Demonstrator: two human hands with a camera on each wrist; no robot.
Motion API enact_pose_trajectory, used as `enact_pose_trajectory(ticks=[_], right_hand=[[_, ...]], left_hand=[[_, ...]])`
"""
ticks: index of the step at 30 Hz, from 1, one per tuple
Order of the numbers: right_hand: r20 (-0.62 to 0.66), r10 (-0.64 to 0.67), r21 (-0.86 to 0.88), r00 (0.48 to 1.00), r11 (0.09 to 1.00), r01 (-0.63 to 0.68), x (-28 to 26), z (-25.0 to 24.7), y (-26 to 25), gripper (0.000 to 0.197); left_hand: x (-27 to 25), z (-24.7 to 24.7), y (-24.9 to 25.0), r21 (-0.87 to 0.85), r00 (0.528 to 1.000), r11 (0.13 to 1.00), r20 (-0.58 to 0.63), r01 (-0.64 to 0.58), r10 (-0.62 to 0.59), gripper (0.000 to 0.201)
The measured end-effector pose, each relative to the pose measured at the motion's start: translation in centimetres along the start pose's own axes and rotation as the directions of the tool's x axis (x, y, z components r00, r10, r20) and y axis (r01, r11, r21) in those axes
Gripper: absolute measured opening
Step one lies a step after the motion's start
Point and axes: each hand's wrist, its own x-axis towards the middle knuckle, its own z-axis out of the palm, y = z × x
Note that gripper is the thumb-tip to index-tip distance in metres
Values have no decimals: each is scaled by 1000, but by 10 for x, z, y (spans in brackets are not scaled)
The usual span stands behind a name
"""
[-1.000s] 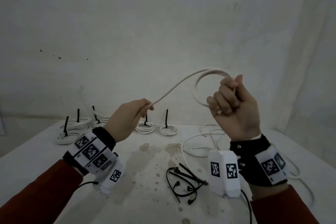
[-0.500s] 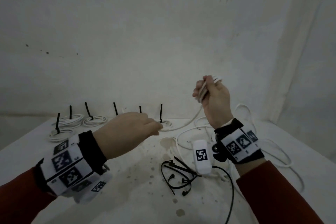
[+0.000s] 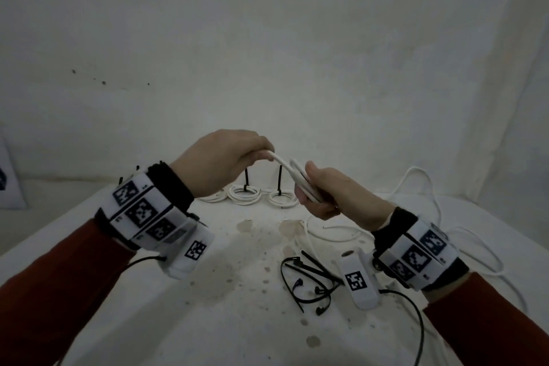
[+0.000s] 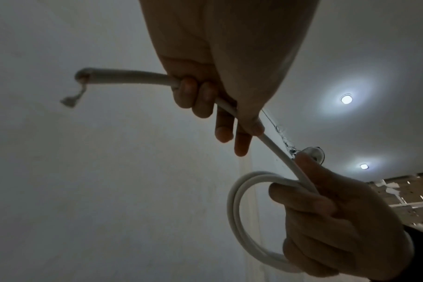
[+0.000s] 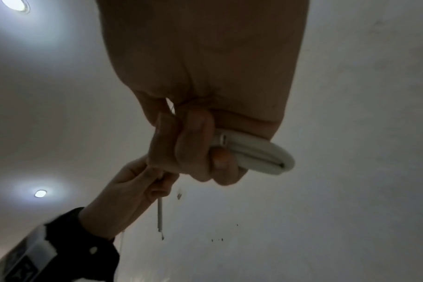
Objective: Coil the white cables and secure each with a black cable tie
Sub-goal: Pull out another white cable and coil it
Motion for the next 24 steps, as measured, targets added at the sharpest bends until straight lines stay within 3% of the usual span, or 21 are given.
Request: enact_pose_trajectory(ticks=[2,5,8,10,12,15,18,20,24], right_hand=[[3,17,68,1000,998,-17,-1,0,-1,59],[65,-48,325,997,945,25,0,-3,0,60],[104,-113,501,988,864,46,2,-4,-2,59],[89,-135,568,987,821,61,3,-2,-5,58],[44,-138,601,989,795,84,6,1,-8,58],[-73,-79,615,994,781,107,10,9,-9,61],[-225,-5,635,974,758,150,13,16,-7,62],[-340,57,649,939,736,191,14,20,-4,63],[-507,163,622,846,749,229,18,27,8,61]], left_hand=[[4,4,3,-61,999,998,-33,-9,7,49],[7,15,6,-145,993,989,-113,-1,-16,36],[7,27,15,-274,984,960,-145,64,-107,30],[5,36,24,-425,969,894,-128,141,-213,22],[4,44,33,-640,945,743,-82,194,-317,24],[3,54,40,-833,895,506,-31,223,-445,29],[3,58,44,-961,833,152,116,233,-540,35],[2,58,44,-968,811,-56,236,245,-536,41],[-1,58,44,-938,802,-184,348,295,-485,41]])
